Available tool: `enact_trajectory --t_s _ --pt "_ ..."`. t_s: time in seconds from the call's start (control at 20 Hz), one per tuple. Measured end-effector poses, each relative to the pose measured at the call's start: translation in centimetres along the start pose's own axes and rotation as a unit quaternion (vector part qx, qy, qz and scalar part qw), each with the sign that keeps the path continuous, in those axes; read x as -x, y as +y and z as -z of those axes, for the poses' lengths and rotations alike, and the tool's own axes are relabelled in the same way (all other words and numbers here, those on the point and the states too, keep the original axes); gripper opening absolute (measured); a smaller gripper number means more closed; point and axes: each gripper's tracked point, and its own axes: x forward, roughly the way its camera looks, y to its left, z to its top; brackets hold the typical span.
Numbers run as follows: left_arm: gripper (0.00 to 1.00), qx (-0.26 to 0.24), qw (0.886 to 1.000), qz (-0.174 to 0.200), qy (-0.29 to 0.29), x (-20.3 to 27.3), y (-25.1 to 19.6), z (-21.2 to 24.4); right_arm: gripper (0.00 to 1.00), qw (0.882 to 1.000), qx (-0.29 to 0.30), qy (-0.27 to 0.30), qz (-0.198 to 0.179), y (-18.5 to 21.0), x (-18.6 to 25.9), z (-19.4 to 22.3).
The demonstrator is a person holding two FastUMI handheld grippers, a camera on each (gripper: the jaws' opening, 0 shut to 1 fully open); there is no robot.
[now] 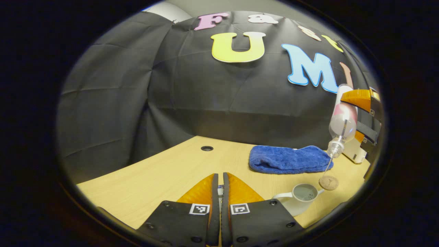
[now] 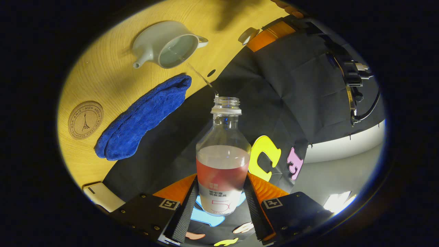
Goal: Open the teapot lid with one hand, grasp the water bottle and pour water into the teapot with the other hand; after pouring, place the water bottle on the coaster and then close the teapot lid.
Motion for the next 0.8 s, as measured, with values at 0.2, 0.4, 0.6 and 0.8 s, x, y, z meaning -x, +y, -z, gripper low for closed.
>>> enact_trajectory --t_s 0.2,0.4,0.6,0.8 --pt "0.09 -0.001 1.000 -0.001 0.001 0.0 0.0 0.0 0.74 0.996 -0.075 0.008 -0.037 1.8 0.5 -0.1" --pt "0.09 0.001 1.000 0.000 0.000 0.1 0.0 -0.1 0.74 0.967 -0.234 0.018 -0.101 5.1 2.0 -1.7" --pt "0.09 0.002 1.000 0.002 -0.002 0.2 0.0 -0.1 0.74 0.916 -0.370 0.025 -0.153 7.4 2.9 -3.7" --pt "0.09 -0.001 1.000 0.004 0.000 0.0 -0.1 0.0 0.74 0.838 -0.514 0.045 -0.177 9.0 3.8 -4.9"
